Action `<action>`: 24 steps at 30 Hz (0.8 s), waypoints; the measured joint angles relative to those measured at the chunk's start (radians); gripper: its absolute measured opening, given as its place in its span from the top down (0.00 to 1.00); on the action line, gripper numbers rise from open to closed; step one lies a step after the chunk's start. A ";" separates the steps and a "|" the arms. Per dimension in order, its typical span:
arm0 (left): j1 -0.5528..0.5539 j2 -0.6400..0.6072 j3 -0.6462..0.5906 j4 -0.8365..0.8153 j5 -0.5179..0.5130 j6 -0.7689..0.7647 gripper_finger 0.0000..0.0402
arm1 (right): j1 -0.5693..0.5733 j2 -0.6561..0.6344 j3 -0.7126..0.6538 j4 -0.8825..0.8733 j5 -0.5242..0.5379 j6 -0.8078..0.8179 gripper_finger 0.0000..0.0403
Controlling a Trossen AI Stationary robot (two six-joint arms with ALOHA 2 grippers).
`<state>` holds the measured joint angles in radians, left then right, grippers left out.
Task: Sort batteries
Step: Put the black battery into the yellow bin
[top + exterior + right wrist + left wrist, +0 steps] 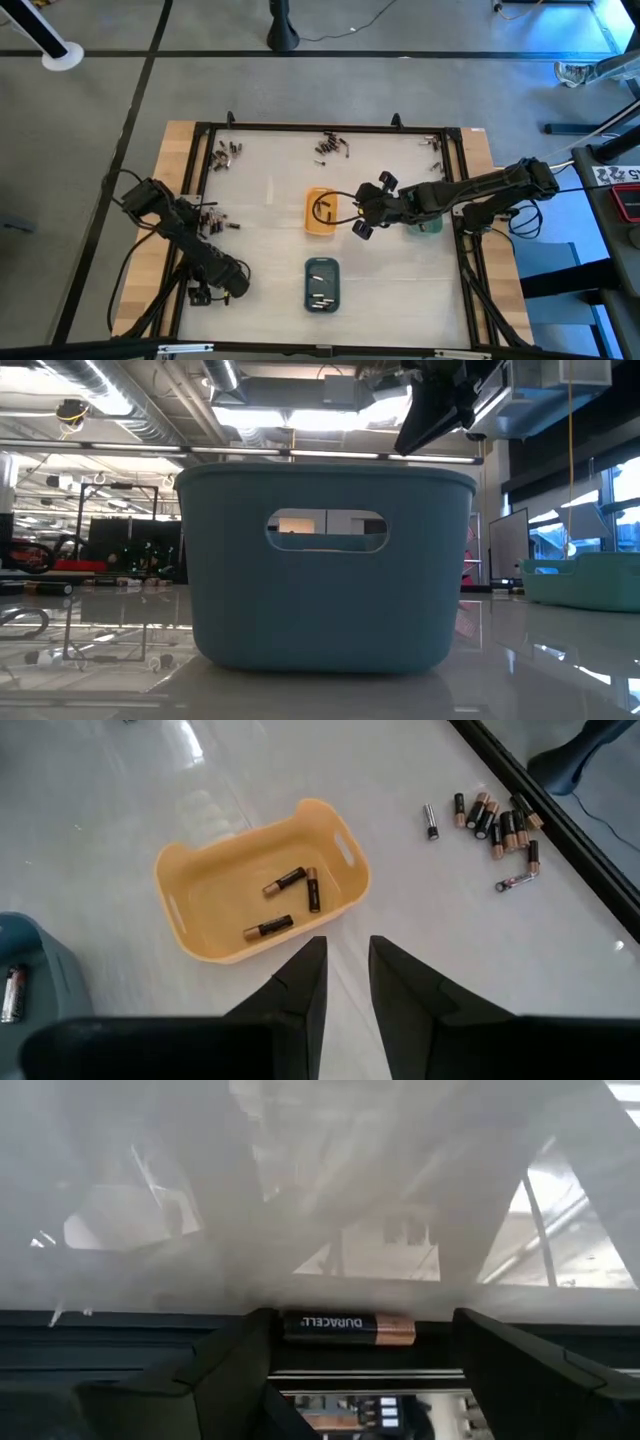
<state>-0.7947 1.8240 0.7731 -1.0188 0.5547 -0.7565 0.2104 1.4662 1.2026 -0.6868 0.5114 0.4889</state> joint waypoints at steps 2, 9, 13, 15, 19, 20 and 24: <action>-0.014 0.000 0.003 -0.004 -0.012 -0.021 0.25 | 0.000 0.005 0.000 0.001 -0.003 0.000 0.80; -0.049 0.009 0.078 -0.043 -0.111 0.010 0.25 | 0.000 0.029 0.000 -0.021 -0.008 0.000 0.80; -0.050 0.010 0.113 -0.071 -0.148 0.020 0.25 | 0.000 0.050 0.001 -0.013 -0.007 -0.001 0.80; -0.054 0.010 0.119 -0.089 -0.158 0.024 0.25 | 0.000 0.059 0.001 -0.003 -0.007 -0.006 0.80; -0.058 0.008 0.122 -0.096 -0.162 0.035 0.25 | 0.000 0.070 0.000 0.009 -0.007 -0.023 0.80; -0.059 0.008 0.122 -0.095 -0.162 0.039 0.25 | 0.000 0.071 0.000 0.003 -0.008 -0.023 0.80; -0.064 0.006 0.103 -0.083 -0.142 0.068 0.25 | 0.000 0.070 0.000 0.006 -0.008 -0.023 0.80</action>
<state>-0.8590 1.8297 0.8765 -1.1018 0.4126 -0.6881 0.2100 1.5360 1.2030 -0.6809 0.5035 0.4660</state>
